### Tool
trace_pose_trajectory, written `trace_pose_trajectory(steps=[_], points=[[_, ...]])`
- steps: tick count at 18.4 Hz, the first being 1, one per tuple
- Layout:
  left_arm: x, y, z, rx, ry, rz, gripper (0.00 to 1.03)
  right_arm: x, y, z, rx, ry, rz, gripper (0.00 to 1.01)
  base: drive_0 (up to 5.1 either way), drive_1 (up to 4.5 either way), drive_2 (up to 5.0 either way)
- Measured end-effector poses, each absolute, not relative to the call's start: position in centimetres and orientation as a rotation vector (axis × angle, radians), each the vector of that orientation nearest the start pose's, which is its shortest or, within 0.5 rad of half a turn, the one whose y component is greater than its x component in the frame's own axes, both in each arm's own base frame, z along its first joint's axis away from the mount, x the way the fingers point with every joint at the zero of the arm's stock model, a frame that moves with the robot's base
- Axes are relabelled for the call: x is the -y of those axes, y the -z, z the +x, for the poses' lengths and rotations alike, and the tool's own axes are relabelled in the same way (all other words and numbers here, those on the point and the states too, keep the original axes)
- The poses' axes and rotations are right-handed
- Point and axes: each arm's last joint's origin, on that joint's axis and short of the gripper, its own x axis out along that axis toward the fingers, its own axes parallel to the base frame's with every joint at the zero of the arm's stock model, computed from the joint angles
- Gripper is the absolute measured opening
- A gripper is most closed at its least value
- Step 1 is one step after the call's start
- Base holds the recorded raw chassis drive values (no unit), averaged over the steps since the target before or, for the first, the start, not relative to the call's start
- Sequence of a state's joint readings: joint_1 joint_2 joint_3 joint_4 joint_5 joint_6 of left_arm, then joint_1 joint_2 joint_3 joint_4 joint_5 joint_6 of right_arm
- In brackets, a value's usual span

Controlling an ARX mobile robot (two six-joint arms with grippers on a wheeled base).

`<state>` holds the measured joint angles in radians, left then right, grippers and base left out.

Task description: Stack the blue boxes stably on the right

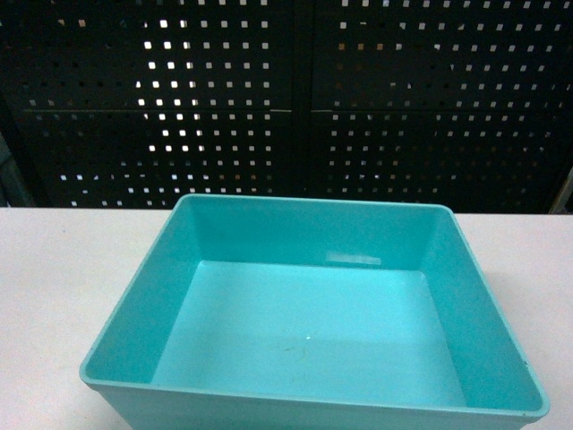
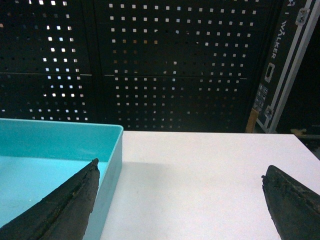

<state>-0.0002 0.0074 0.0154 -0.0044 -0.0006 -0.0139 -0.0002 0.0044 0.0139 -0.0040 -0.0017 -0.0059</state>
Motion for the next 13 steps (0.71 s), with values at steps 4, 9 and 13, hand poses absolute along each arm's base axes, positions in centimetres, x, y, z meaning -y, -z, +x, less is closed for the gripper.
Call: trace_pose_trajectory(steps=[4,9,13], points=[[0.0,-16.78,9.72,0.004,0.0,-0.014,0.98,0.0,-16.75,9.71,0.006,-0.002,-0.006,0.98,0.0,0.0,0.0],[0.0,-16.78,9.72,0.004,0.0,-0.014,0.98,0.0,-16.75,9.71,0.006,-0.002,-0.006,0.98,0.0,0.0,0.0],[0.0,-16.78,9.72,0.004,0.0,-0.014,0.98,0.0,-16.75,9.71,0.006,-0.002,-0.006,0.98,0.0,0.0,0.0]])
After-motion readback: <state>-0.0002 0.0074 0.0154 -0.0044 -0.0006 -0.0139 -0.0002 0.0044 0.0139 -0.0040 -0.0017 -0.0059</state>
